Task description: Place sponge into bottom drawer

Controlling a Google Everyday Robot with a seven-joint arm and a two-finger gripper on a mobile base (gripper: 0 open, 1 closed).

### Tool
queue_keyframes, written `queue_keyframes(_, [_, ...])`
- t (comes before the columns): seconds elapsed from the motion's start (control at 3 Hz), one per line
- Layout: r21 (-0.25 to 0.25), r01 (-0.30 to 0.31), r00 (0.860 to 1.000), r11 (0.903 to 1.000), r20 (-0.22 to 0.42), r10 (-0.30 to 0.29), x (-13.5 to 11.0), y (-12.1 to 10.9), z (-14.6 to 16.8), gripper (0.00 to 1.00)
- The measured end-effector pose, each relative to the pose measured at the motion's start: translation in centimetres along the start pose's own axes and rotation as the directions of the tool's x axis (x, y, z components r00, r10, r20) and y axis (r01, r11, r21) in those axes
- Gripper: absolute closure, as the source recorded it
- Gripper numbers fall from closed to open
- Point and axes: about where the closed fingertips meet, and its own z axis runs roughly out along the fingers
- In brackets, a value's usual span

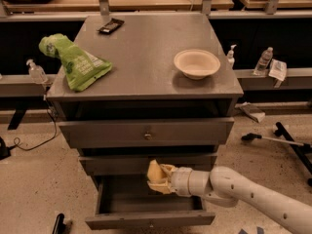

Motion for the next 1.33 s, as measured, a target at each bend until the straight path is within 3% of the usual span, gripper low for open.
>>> queue_keyframes(0.33, [-0.023, -0.041, 0.999, 0.9989, 0.014, 0.042, 1.6, 1.0, 1.2, 1.0])
queue_keyframes(0.67, [-0.021, -0.035, 0.999, 0.9992, 0.013, 0.035, 1.3, 0.9, 1.1, 1.0])
queue_keyframes(1.0, [0.008, -0.061, 0.997, 0.9981, 0.05, 0.06, 4.3, -0.9, 1.9, 1.0])
queue_keyframes(1.33, [0.056, -0.103, 0.99, 0.9931, 0.107, 0.096, 10.0, -4.4, 3.0, 1.0])
